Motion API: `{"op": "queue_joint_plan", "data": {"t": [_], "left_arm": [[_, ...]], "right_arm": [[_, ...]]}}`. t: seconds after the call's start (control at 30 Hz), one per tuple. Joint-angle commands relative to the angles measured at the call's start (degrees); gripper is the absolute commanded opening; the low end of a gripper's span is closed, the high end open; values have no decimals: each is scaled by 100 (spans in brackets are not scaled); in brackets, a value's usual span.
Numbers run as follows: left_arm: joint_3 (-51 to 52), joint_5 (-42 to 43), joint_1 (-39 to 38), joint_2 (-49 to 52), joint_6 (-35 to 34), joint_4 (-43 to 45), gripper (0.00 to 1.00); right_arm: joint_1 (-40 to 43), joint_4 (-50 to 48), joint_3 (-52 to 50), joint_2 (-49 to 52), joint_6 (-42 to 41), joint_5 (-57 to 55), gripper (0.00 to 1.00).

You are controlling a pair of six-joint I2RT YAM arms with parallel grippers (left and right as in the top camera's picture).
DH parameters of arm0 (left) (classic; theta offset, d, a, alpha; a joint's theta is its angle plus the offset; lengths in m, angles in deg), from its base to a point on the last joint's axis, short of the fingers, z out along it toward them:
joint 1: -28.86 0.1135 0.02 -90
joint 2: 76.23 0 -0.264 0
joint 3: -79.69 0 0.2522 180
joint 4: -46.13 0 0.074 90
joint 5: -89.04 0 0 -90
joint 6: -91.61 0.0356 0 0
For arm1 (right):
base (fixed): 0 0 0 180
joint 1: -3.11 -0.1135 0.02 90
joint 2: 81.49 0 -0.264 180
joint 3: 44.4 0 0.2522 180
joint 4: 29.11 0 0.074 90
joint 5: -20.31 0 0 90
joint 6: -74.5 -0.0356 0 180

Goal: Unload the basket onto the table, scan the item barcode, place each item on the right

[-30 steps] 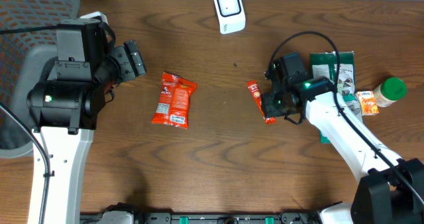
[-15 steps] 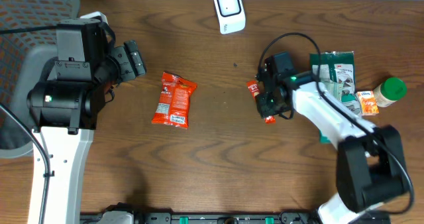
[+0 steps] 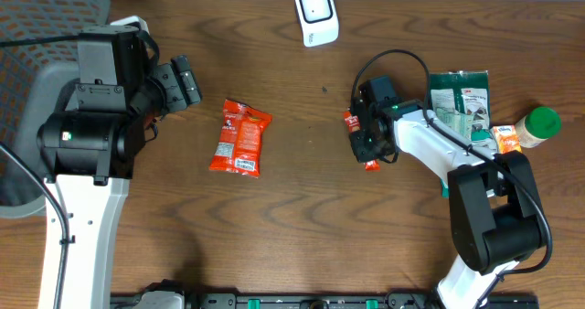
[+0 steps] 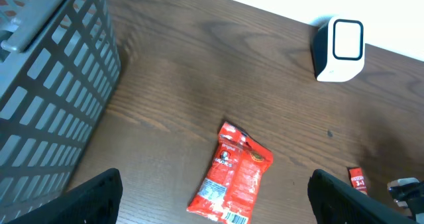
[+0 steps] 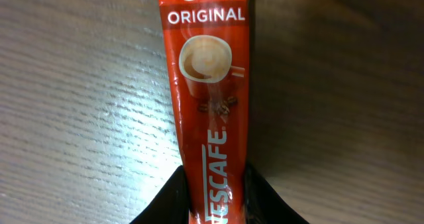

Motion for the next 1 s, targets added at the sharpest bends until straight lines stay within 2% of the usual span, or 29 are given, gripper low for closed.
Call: {"op": "queue_joint_plan", "data": {"t": [0.0, 0.1, 0.17, 0.23, 0.47, 0.77, 0.83, 0.93, 0.97], "left_arm": [[-28, -50, 20, 11, -9, 0, 90], [-28, -52, 20, 11, -9, 0, 90], [-28, -50, 20, 11, -9, 0, 90], [-28, -50, 20, 11, -9, 0, 90], [-28, -50, 20, 11, -9, 0, 90], [-28, -50, 20, 11, -9, 0, 90], [-28, -50, 20, 11, -9, 0, 90], [-28, -50, 20, 11, -9, 0, 90], [-28, -50, 20, 11, -9, 0, 90]], "right_arm": [[57, 195, 133, -94, 24, -37, 20], [57, 251, 151, -310, 24, -107, 18], [55, 251, 151, -431, 26, -120, 28], [55, 282, 151, -474, 22, -114, 32], [55, 459, 20, -413, 22, -120, 32], [55, -195, -654, -411, 22, -120, 32], [57, -313, -752, -411, 20, -120, 28], [57, -269, -675, -444, 22, -120, 6], [55, -166, -588, -483, 7, -120, 2]]}}
